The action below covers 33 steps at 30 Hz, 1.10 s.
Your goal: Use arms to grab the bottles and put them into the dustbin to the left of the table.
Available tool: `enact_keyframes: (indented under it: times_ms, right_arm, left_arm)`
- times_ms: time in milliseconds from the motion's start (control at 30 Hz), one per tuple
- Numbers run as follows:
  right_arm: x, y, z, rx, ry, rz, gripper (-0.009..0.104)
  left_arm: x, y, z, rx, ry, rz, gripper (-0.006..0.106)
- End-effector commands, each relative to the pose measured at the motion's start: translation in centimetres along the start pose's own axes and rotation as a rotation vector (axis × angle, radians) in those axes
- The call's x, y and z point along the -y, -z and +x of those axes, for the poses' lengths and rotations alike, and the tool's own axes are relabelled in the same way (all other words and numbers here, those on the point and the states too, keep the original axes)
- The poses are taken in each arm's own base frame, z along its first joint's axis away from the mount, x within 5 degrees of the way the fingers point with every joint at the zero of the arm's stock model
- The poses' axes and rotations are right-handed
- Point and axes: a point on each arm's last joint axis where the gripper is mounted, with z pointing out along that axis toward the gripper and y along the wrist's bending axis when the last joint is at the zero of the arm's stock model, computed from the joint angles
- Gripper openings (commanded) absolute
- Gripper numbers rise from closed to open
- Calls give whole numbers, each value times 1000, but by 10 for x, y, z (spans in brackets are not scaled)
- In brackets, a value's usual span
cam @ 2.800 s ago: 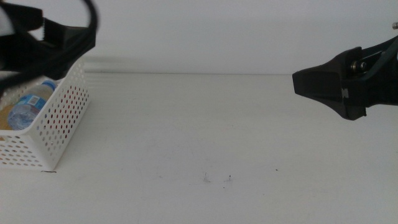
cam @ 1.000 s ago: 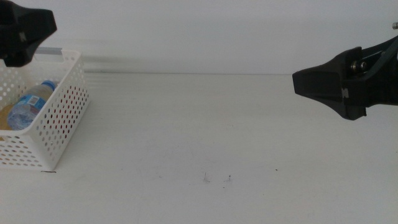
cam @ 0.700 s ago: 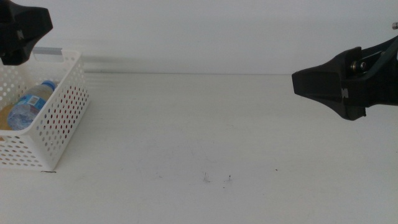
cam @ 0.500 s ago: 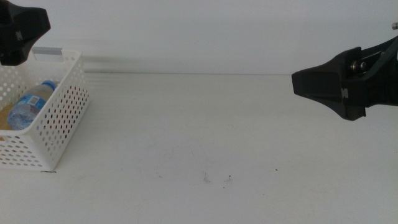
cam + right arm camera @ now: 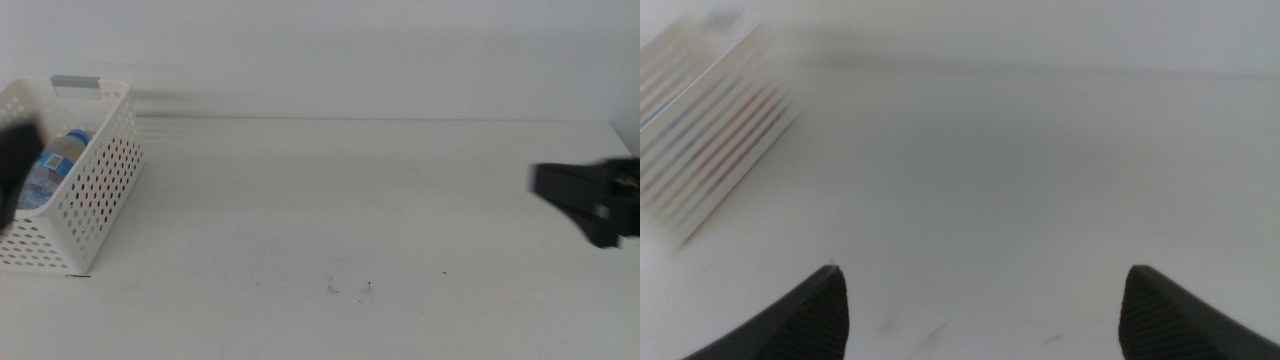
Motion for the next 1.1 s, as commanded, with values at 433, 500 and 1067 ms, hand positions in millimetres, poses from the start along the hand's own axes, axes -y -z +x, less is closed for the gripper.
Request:
enact_keyframes:
  times_ms: [433,500,1067]
  right_arm:
    - [70,38,148,334,-108,400,91]
    - [72,38,160,353,-108,409,91]
    - [73,38,173,401,-60,417,91]
  left_arm:
    - [-20,34,145,54,59,-160,94]
    - [-21,32,152,37,62,-162,94]
    - [-24,26,168,-1,59,-172,94]
